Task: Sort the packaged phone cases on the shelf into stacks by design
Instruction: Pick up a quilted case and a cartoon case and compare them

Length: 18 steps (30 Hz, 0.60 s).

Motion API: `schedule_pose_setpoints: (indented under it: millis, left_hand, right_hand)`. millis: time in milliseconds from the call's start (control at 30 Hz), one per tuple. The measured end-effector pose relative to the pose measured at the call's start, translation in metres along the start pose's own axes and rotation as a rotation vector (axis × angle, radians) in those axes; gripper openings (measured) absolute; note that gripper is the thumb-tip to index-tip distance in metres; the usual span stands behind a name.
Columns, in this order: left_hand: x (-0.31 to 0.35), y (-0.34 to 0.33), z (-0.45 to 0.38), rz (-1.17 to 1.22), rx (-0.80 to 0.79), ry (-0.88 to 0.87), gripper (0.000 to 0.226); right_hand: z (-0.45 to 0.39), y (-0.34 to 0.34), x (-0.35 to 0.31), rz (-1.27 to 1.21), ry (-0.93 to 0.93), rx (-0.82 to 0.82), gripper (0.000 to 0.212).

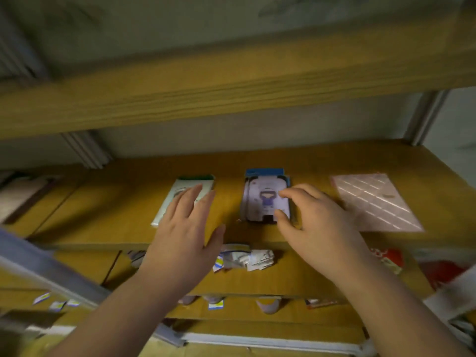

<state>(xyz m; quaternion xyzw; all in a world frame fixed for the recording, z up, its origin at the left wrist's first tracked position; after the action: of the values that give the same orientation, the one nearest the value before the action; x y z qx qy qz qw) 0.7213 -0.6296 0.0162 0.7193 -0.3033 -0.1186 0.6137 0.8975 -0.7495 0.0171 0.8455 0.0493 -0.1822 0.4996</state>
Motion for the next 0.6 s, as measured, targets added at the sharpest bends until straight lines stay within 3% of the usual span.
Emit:
schedule_pose_setpoints:
  millis: [267, 600]
  left_hand:
    - [-0.131, 0.041, 0.028, 0.002, 0.05, 0.049, 0.067]
    - [-0.344, 0.114, 0.103, 0.041, 0.108, 0.165, 0.06]
  right_hand:
    - [-0.023, -0.045, -0.107, 0.022, 0.029, -0.032, 0.039]
    - [-0.055, -0.138, -0.319, -0.051, 0.151, -0.059, 0.039]
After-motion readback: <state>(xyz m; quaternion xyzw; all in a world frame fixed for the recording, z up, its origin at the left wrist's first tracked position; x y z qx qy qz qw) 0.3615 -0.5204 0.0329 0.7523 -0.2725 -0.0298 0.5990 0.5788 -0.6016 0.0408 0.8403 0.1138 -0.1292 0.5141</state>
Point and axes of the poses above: each hand's wrist, its own z-axis away from the middle knuckle, its own y-axis out of the back of the hand, x = y × z, the point moved 6 cm from there along -z, towards the middle knuckle, and after that the axes turned 14 degrees about y, right-handed, at the moved point
